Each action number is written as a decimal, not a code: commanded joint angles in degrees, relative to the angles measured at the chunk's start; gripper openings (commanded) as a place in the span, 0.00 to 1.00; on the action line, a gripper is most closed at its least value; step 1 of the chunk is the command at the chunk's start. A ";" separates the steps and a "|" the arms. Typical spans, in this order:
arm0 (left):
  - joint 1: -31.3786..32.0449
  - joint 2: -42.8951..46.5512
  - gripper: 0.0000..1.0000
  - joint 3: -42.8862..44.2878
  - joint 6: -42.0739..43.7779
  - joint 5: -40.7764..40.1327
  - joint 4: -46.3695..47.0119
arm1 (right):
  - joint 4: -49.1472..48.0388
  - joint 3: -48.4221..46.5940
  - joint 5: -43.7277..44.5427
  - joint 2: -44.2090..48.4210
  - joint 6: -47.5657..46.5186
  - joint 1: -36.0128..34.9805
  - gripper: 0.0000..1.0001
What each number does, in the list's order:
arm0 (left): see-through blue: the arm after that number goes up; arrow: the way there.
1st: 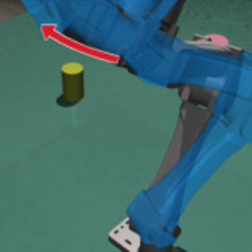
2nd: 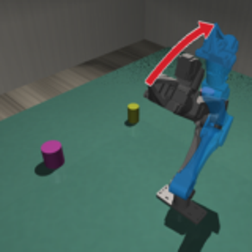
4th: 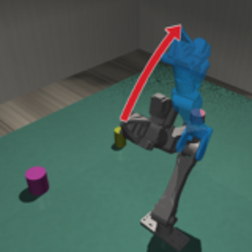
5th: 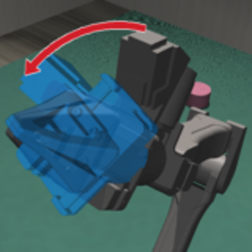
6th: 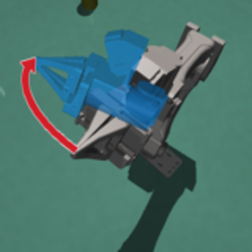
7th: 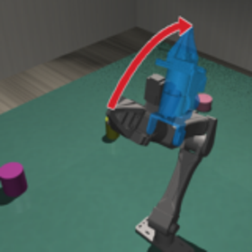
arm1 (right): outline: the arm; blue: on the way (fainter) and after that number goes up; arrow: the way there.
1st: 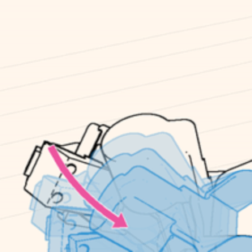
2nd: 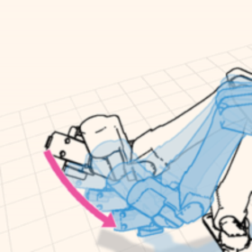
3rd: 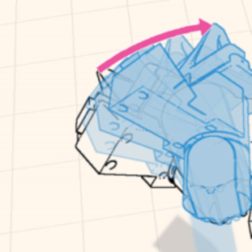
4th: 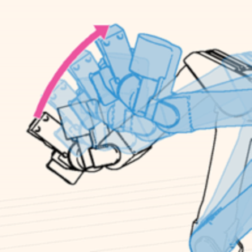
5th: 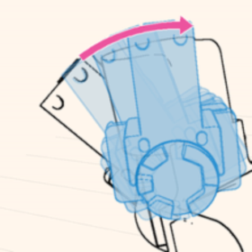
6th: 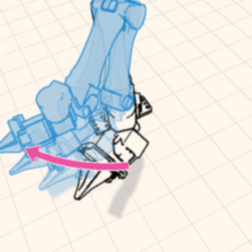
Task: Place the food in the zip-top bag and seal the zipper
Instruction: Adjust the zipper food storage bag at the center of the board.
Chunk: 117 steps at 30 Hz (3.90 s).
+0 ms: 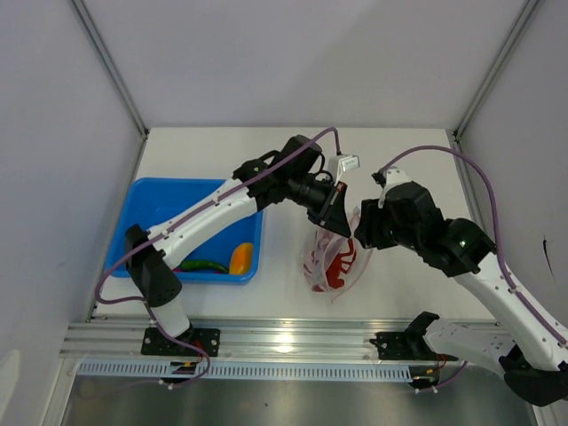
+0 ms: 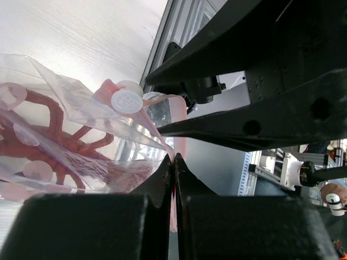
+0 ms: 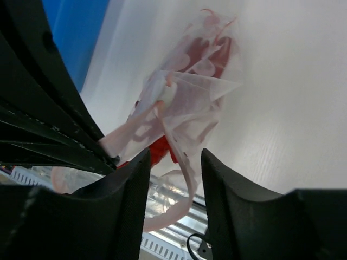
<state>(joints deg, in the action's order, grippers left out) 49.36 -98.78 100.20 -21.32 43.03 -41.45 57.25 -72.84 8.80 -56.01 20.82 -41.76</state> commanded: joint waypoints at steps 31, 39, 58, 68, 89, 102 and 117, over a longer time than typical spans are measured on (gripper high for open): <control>20.68 34.37 0.83 -37.63 -8.47 -66.30 15.27 | -11.82 14.22 2.10 9.69 28.22 -9.30 0.00; 27.09 31.55 0.68 -37.80 -12.25 -72.11 13.33 | -9.97 12.20 6.49 9.34 29.28 -10.54 0.00; 26.49 31.02 0.07 -41.14 -10.96 -66.32 13.24 | -8.48 7.27 5.27 5.82 23.57 -10.71 0.04; 19.37 40.15 0.01 -40.70 10.94 -50.86 15.53 | -1.53 -3.71 -1.14 1.61 5.39 -9.92 0.54; 15.85 37.87 0.01 -38.24 12.62 -40.57 13.50 | -6.54 -1.52 -21.37 -5.25 -9.13 -17.22 0.53; 13.92 41.12 0.01 -39.73 10.95 -37.58 16.92 | -11.01 6.38 -6.17 -2.97 -7.55 -17.83 0.35; 8.91 39.47 0.00 -41.85 8.05 -32.48 20.53 | -15.60 9.38 5.26 -0.95 -2.46 -22.05 0.00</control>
<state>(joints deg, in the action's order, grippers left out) 59.72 -58.26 57.71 -11.66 8.43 -24.60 42.13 -62.94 8.29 -57.84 15.25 -62.43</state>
